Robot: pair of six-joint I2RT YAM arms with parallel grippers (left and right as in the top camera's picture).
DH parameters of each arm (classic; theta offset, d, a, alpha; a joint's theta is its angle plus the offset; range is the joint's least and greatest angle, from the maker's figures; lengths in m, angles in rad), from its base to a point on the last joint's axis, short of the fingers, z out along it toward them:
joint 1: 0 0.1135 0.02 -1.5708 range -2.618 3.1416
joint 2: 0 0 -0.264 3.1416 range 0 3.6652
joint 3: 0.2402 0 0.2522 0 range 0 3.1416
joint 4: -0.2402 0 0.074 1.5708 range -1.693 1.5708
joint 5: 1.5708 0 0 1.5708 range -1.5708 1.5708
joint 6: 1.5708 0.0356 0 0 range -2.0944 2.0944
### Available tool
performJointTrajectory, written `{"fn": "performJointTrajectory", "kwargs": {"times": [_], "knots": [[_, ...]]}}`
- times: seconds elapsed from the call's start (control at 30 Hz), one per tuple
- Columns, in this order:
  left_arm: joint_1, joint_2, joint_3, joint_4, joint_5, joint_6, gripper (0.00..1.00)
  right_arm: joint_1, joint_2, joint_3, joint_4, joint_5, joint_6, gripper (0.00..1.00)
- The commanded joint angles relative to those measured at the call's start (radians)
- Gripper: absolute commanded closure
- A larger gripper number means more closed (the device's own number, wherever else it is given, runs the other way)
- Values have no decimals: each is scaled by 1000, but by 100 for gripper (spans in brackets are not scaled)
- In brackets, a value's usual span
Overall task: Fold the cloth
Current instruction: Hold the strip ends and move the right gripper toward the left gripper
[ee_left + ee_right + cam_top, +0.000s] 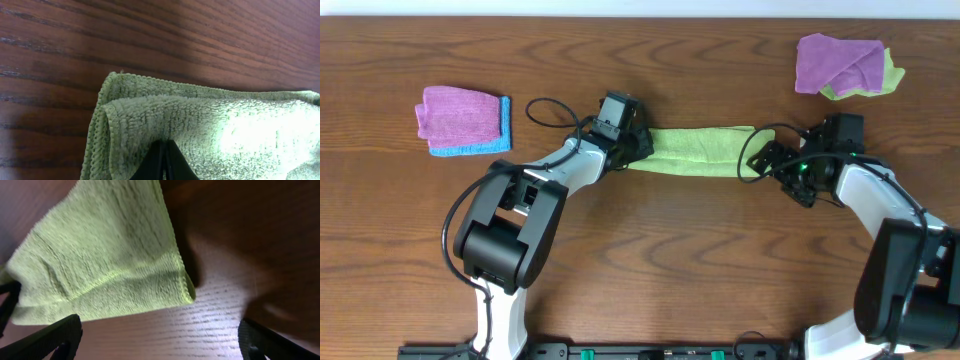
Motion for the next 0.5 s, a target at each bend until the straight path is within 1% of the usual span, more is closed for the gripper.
{"fn": "performJointTrajectory", "kwargs": {"times": [0.0, 0.1, 0.2, 0.37, 0.47], "knots": [[1, 44, 5, -19, -26, 4, 94, -1, 14, 0, 30, -17, 34, 1], [2, 44, 5, -19, -26, 4, 94, 3, 32, 0, 72, -17, 67, 1], [2, 44, 5, -22, -25, 3, 94, 18, 77, 0, 118, -25, 87, 7], [2, 44, 5, -27, -25, 3, 94, 46, 159, 0, 168, -39, 101, 9], [2, 44, 5, -37, -25, 3, 94, 60, 192, 0, 203, -40, 117, 14]]}}
